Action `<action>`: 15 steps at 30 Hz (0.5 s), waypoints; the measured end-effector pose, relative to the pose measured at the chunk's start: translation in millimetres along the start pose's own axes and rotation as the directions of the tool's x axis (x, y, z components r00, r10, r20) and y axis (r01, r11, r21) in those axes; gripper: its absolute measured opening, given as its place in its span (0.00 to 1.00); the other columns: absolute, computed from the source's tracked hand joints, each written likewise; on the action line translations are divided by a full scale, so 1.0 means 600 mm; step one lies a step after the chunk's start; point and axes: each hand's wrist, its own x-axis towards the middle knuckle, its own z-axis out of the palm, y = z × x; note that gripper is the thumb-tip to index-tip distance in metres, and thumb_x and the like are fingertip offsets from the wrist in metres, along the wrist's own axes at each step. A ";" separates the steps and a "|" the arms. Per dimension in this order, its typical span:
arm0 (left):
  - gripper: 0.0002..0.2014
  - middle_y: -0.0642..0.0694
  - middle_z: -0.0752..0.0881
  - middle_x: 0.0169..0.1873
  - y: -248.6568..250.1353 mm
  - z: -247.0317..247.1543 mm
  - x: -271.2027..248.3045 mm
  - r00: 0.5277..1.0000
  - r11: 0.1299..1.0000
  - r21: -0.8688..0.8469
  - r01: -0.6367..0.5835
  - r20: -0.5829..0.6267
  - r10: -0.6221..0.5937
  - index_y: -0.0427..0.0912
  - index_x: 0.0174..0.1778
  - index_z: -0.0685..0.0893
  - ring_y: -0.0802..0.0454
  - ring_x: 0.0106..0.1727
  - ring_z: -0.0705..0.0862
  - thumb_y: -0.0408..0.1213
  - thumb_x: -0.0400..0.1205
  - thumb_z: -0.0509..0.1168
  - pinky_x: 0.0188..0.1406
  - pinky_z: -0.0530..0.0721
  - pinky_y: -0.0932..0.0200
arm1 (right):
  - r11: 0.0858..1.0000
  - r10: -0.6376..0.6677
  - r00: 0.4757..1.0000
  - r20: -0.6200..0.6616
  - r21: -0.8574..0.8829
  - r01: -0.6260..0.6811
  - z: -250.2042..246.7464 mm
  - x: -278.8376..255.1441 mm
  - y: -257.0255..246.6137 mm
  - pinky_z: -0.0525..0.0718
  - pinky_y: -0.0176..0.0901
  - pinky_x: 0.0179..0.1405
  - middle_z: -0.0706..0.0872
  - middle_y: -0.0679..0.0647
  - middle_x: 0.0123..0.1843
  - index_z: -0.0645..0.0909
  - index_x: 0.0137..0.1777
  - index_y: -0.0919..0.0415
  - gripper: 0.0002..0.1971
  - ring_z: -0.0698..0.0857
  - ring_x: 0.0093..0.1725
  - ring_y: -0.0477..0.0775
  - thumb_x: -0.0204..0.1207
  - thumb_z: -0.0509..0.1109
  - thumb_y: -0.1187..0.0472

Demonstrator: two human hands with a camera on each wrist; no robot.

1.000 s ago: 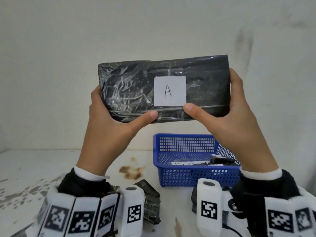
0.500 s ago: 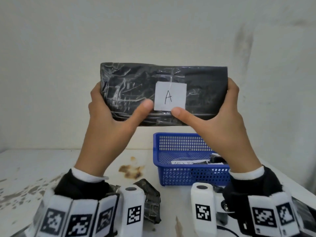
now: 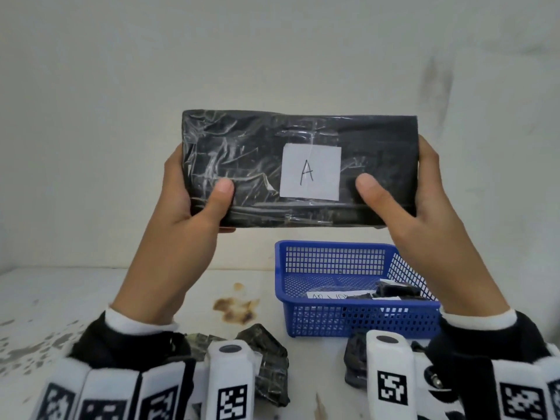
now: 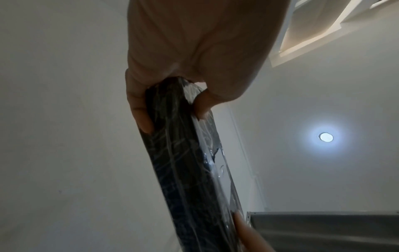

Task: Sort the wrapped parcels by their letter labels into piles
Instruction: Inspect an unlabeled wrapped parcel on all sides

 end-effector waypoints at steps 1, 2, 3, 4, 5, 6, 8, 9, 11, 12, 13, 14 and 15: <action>0.23 0.59 0.86 0.60 0.000 -0.002 0.001 1.000 1.000 -0.019 0.008 -0.011 -0.009 0.54 0.77 0.68 0.62 0.56 0.87 0.38 0.86 0.61 0.43 0.87 0.65 | 1.000 0.004 1.000 0.013 0.011 -0.004 -0.002 0.001 0.001 0.86 0.41 0.64 0.88 0.32 0.60 0.60 0.82 0.36 0.38 0.88 0.59 0.34 0.72 0.70 0.41; 0.22 0.59 0.86 0.59 0.001 -0.005 0.003 1.000 0.999 -0.038 0.016 -0.021 -0.016 0.54 0.77 0.69 0.62 0.55 0.88 0.38 0.86 0.61 0.44 0.87 0.64 | 1.000 0.011 1.000 0.029 0.020 -0.011 -0.004 0.001 0.000 0.85 0.47 0.66 0.89 0.36 0.59 0.60 0.81 0.35 0.37 0.89 0.58 0.37 0.72 0.70 0.41; 0.21 0.60 0.87 0.58 0.003 -0.007 0.003 0.999 0.999 -0.049 0.021 -0.027 -0.022 0.54 0.76 0.70 0.62 0.55 0.88 0.39 0.86 0.61 0.46 0.88 0.62 | 0.999 0.017 0.999 0.043 0.028 -0.019 -0.007 0.001 0.000 0.85 0.49 0.66 0.90 0.39 0.59 0.60 0.81 0.34 0.37 0.90 0.57 0.40 0.72 0.69 0.41; 0.21 0.60 0.87 0.58 0.004 -0.009 0.004 0.999 0.999 -0.050 0.021 -0.030 -0.023 0.55 0.76 0.71 0.62 0.56 0.88 0.40 0.86 0.60 0.51 0.88 0.59 | 0.999 0.024 0.998 0.054 0.036 -0.026 -0.009 0.001 -0.002 0.85 0.49 0.65 0.91 0.42 0.58 0.61 0.80 0.32 0.36 0.90 0.57 0.41 0.72 0.68 0.40; 0.20 0.60 0.87 0.59 0.006 -0.010 0.004 0.999 0.999 -0.039 0.019 -0.031 -0.020 0.56 0.76 0.71 0.61 0.58 0.87 0.40 0.87 0.60 0.58 0.86 0.55 | 0.998 0.033 0.998 0.061 0.043 -0.036 -0.011 0.000 -0.003 0.85 0.48 0.64 0.91 0.43 0.58 0.61 0.80 0.31 0.34 0.91 0.56 0.42 0.73 0.67 0.41; 0.20 0.60 0.87 0.60 0.006 -0.010 0.004 0.999 1.000 -0.027 0.013 -0.035 -0.014 0.56 0.75 0.71 0.60 0.60 0.86 0.40 0.87 0.59 0.63 0.83 0.52 | 0.998 0.043 0.997 0.065 0.045 -0.046 -0.012 -0.001 -0.004 0.85 0.47 0.64 0.91 0.44 0.58 0.62 0.79 0.30 0.31 0.91 0.56 0.43 0.76 0.66 0.42; 0.18 0.62 0.86 0.60 0.008 -0.008 0.003 0.998 1.000 -0.017 0.004 -0.057 -0.005 0.57 0.75 0.71 0.65 0.61 0.85 0.42 0.88 0.58 0.66 0.80 0.59 | 0.997 0.062 0.996 0.063 0.047 -0.065 -0.015 0.000 -0.004 0.84 0.48 0.65 0.91 0.46 0.58 0.64 0.78 0.28 0.25 0.90 0.56 0.43 0.83 0.63 0.45; 0.18 0.64 0.85 0.60 0.010 -0.006 0.002 0.998 1.000 -0.012 0.002 -0.063 -0.003 0.58 0.75 0.71 0.69 0.59 0.84 0.44 0.88 0.58 0.62 0.79 0.68 | 0.996 0.072 0.996 0.056 0.055 -0.075 -0.016 0.000 -0.004 0.83 0.50 0.66 0.91 0.47 0.57 0.64 0.78 0.28 0.24 0.91 0.56 0.44 0.84 0.62 0.45; 0.18 0.66 0.85 0.59 0.010 -0.003 0.000 0.997 1.000 0.003 0.002 -0.076 -0.002 0.58 0.75 0.71 0.74 0.56 0.83 0.44 0.88 0.56 0.55 0.79 0.75 | 0.995 0.078 0.996 0.045 0.050 -0.081 -0.018 0.001 -0.004 0.84 0.53 0.66 0.92 0.47 0.56 0.65 0.77 0.27 0.25 0.91 0.55 0.46 0.80 0.62 0.41; 0.17 0.66 0.84 0.60 0.010 -0.002 0.000 0.996 1.000 0.010 0.008 -0.086 -0.007 0.59 0.75 0.71 0.73 0.57 0.83 0.45 0.89 0.55 0.57 0.79 0.72 | 0.996 0.081 0.996 0.040 0.046 -0.082 -0.019 0.000 -0.004 0.84 0.53 0.65 0.92 0.47 0.55 0.65 0.76 0.27 0.26 0.92 0.54 0.46 0.78 0.62 0.39; 0.17 0.65 0.84 0.61 0.010 -0.001 -0.001 0.995 1.000 0.019 0.014 -0.097 -0.012 0.59 0.75 0.71 0.71 0.59 0.83 0.46 0.89 0.53 0.61 0.79 0.66 | 0.995 0.084 0.996 0.031 0.051 -0.086 -0.020 0.001 -0.005 0.84 0.53 0.64 0.93 0.46 0.54 0.65 0.76 0.27 0.26 0.92 0.53 0.45 0.77 0.62 0.38; 0.17 0.64 0.84 0.62 0.010 -0.001 -0.001 0.994 0.999 0.035 0.015 -0.108 -0.011 0.60 0.75 0.71 0.69 0.61 0.82 0.47 0.90 0.52 0.65 0.78 0.61 | 0.994 0.089 0.996 0.024 0.060 -0.090 -0.021 0.000 -0.006 0.85 0.52 0.62 0.93 0.46 0.52 0.66 0.75 0.28 0.24 0.92 0.52 0.46 0.79 0.62 0.40; 0.17 0.64 0.83 0.62 0.011 0.000 -0.001 0.994 0.999 0.049 0.011 -0.113 -0.006 0.60 0.75 0.70 0.69 0.62 0.81 0.48 0.90 0.50 0.65 0.77 0.61 | 0.993 0.094 0.995 0.021 0.069 -0.095 -0.022 0.000 -0.007 0.85 0.51 0.60 0.93 0.46 0.51 0.66 0.74 0.29 0.22 0.92 0.51 0.46 0.81 0.62 0.42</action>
